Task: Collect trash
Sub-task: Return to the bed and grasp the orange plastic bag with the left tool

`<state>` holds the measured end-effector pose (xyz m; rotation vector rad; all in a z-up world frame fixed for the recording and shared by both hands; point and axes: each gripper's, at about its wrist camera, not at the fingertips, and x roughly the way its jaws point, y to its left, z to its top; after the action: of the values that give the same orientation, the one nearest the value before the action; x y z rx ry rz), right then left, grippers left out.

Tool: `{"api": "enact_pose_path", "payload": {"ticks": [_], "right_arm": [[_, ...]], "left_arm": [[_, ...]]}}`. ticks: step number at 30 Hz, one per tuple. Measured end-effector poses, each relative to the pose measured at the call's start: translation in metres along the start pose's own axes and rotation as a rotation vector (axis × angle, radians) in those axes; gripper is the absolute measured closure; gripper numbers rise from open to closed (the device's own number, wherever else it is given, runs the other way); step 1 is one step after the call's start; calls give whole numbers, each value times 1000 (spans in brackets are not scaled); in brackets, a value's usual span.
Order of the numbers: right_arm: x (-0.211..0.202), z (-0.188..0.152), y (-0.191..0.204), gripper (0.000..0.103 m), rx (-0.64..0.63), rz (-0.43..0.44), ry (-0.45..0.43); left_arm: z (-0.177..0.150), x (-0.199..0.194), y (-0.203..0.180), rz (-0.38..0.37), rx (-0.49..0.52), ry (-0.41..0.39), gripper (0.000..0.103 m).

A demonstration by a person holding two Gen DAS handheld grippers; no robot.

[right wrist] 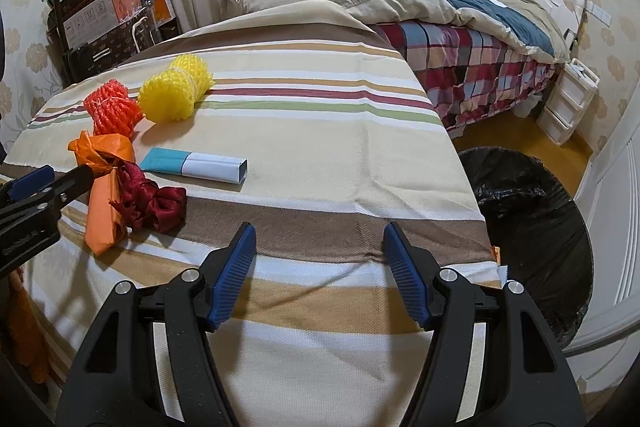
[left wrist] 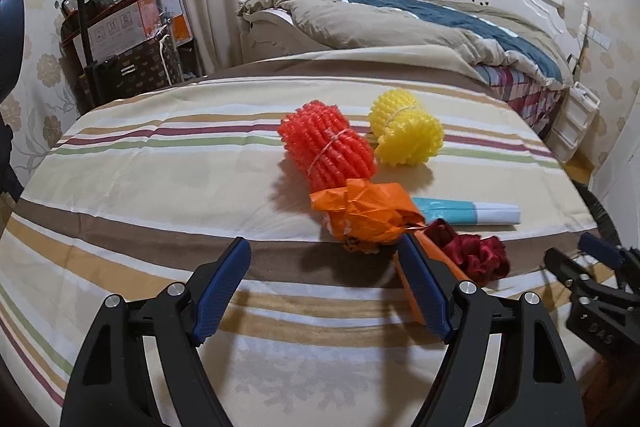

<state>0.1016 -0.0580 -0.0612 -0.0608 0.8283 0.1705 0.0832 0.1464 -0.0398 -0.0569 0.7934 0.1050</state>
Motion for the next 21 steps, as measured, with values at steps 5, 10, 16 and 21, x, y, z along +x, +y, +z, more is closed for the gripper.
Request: {"api": "enact_pose_path", "payload": {"ticks": [5,10,16,21], "right_arm": [[0,-1,1,38,-5,-2,1],[0,-1,2,38,1,3,4],[0,-1,2,38,1,5,5],[0,-1,3,38,-1,4,7]], "left_arm": [[6,1,-9,18,21,-20,25],[17,10,-8,20,-6,-28,21],[20,24,-11,5,28,-2,21],[15,20,-10,-43,56,-12,51]]}}
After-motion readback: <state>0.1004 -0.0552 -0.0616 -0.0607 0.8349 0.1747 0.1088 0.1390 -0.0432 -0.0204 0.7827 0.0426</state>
